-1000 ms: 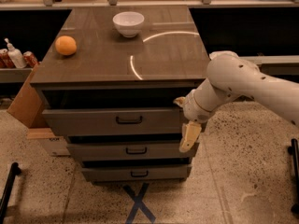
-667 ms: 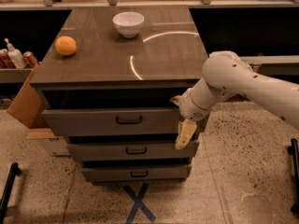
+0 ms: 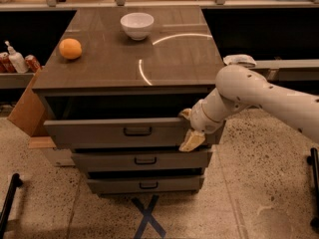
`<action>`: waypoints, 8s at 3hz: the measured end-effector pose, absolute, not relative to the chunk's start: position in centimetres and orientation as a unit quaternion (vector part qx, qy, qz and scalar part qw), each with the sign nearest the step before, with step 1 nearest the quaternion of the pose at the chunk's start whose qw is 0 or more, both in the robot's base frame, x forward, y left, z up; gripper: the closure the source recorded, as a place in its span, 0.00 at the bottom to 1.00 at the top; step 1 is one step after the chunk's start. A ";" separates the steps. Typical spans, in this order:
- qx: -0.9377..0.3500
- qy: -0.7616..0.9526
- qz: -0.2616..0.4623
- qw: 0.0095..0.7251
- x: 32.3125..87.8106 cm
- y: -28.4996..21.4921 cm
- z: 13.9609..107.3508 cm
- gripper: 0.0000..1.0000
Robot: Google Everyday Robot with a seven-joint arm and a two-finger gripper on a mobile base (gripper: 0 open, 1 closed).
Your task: Open top drawer
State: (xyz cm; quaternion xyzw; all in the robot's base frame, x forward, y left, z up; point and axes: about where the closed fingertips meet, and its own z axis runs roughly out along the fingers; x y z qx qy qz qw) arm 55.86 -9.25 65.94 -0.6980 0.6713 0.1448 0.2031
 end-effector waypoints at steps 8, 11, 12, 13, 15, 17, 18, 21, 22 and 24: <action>-0.699 0.669 0.151 0.204 55.1 -9.1 67.2 0.12; -0.711 0.656 0.172 0.187 53.4 -8.3 66.5 0.00; -0.721 0.649 0.178 0.165 51.3 -7.6 66.4 0.05; -0.729 0.644 0.182 0.145 49.3 -7.2 66.2 0.21; -0.732 0.641 0.191 0.129 46.2 -7.2 66.4 0.68; -0.720 0.648 0.213 0.124 43.3 -7.9 65.9 1.00; -0.720 0.648 0.213 0.124 43.3 -7.9 65.9 0.81; -0.720 0.648 0.213 0.124 43.3 -7.9 65.9 0.12; -0.723 0.648 0.202 0.128 44.0 -8.7 67.1 0.00; -0.734 0.648 0.144 0.141 45.8 -11.8 72.9 0.00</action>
Offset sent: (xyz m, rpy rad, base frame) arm -0.1105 -0.0283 0.0133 0.0538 0.0455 0.0077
